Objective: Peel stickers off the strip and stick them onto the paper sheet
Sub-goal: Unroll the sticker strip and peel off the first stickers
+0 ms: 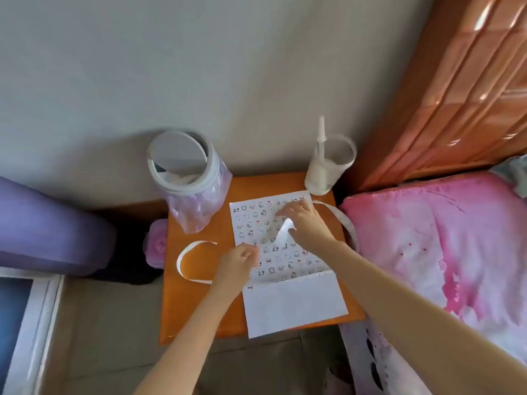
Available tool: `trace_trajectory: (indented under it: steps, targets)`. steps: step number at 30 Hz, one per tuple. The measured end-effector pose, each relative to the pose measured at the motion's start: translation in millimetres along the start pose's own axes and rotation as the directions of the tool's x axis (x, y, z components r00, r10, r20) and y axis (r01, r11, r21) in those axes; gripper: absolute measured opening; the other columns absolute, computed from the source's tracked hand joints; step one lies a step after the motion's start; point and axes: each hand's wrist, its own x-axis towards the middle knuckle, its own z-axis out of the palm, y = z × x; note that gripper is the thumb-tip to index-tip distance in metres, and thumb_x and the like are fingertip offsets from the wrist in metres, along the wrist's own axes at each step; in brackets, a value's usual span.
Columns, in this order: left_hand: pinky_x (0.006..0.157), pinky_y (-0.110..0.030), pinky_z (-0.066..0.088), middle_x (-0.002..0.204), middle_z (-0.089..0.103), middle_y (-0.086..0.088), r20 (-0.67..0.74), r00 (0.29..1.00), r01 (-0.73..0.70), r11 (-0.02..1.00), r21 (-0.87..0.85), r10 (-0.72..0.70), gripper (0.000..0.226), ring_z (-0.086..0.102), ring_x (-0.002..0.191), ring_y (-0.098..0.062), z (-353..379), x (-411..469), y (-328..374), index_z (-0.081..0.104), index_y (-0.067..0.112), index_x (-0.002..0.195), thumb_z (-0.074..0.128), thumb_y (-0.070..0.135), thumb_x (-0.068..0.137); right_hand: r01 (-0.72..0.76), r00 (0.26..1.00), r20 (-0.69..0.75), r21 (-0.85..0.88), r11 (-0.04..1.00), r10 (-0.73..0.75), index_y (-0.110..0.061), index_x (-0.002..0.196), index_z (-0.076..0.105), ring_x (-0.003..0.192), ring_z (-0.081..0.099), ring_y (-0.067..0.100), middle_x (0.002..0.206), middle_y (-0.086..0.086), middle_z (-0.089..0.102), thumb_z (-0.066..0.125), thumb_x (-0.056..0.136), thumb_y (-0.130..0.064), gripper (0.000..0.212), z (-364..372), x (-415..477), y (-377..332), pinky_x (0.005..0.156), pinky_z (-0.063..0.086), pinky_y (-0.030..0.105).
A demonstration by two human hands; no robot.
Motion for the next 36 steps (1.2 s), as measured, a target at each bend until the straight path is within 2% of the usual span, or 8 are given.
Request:
trace_trajectory:
  steps: [5,8,14,18,22,26,30,36]
  targets:
    - [0.066,-0.015,0.051,0.096,0.068,-0.003,-0.004,0.999,0.030,0.958,-0.286,-0.033,0.023,0.064,0.075,-0.010,20,31,-18,0.063,0.009,0.108,0.047,0.020,0.097,0.123,0.992,0.042,-0.118,0.985,-0.119,-0.024,0.104,0.065,0.123,0.029,0.020,0.129,-0.003,0.046,0.064,0.086,-0.021,0.019,31,23,19,0.107,0.026,0.031]
    - [0.063,-0.016,0.052,0.092,0.069,-0.005,0.009,1.000,-0.007,0.922,-0.388,0.012,0.021,0.065,0.072,-0.012,28,41,-20,0.066,0.010,0.102,0.048,0.020,0.096,0.165,0.973,-0.143,-0.136,0.977,-0.184,-0.021,0.089,0.069,0.113,0.040,0.019,0.112,-0.005,0.059,0.065,0.085,-0.027,0.008,27,22,25,0.099,0.031,0.032]
    - [0.072,-0.021,0.058,0.095,0.073,-0.003,0.052,0.990,-0.078,0.807,-0.585,0.134,0.036,0.072,0.083,-0.014,32,50,-5,0.066,0.010,0.107,0.043,0.035,0.096,0.196,0.737,-0.641,-0.098,0.976,-0.212,-0.014,0.081,0.065,0.074,0.061,0.015,0.079,-0.004,0.067,0.063,0.085,-0.017,0.006,10,-2,4,0.056,0.045,0.024]
    - [0.074,-0.021,0.058,0.089,0.074,0.008,-0.078,0.971,-0.224,0.732,-0.644,0.228,0.035,0.072,0.087,-0.010,27,49,3,0.067,0.021,0.097,0.042,0.044,0.093,0.237,0.593,-0.731,-0.242,0.941,-0.338,-0.012,0.077,0.065,0.065,0.059,0.018,0.072,-0.002,0.065,0.060,0.086,-0.015,0.011,28,-17,-12,0.050,0.045,0.029]
    - [0.076,-0.022,0.057,0.091,0.076,-0.001,-0.249,0.909,-0.415,0.664,-0.622,0.335,0.031,0.072,0.087,-0.012,26,43,-2,0.070,0.012,0.100,0.048,0.033,0.094,0.280,0.530,-0.726,-0.338,0.899,-0.438,-0.009,0.077,0.065,0.063,0.058,0.021,0.070,0.001,0.064,0.062,0.086,-0.014,0.011,50,-26,-17,0.055,0.045,0.031]
    - [0.078,-0.021,0.056,0.094,0.076,-0.002,-0.324,0.844,-0.533,0.598,-0.599,0.427,0.029,0.071,0.089,-0.013,29,38,-14,0.070,0.015,0.097,0.041,0.018,0.099,0.329,0.568,-0.701,-0.287,0.900,-0.431,-0.011,0.083,0.065,0.069,0.059,0.019,0.082,0.000,0.063,0.063,0.084,-0.024,0.013,61,-35,-21,0.051,0.048,0.033]
    - [0.082,-0.024,0.056,0.097,0.075,-0.005,-0.360,0.800,-0.599,0.605,-0.525,0.480,0.032,0.071,0.093,-0.015,33,27,-28,0.066,0.011,0.111,0.037,0.019,0.100,0.393,0.637,-0.718,-0.010,0.919,-0.280,-0.017,0.087,0.064,0.066,0.054,0.013,0.084,-0.008,0.059,0.064,0.086,-0.029,0.012,67,-59,-23,0.050,0.048,0.036]
    - [0.087,-0.036,0.054,0.090,0.075,0.001,-0.390,0.772,-0.630,0.686,-0.363,0.503,0.032,0.070,0.091,-0.018,43,-7,-42,0.075,0.029,0.088,0.045,0.028,0.098,0.261,0.804,-0.593,0.290,0.921,-0.041,-0.030,0.094,0.063,0.082,0.053,0.002,0.093,-0.019,0.059,0.065,0.079,-0.040,0.018,59,-90,-17,0.066,0.042,0.015]
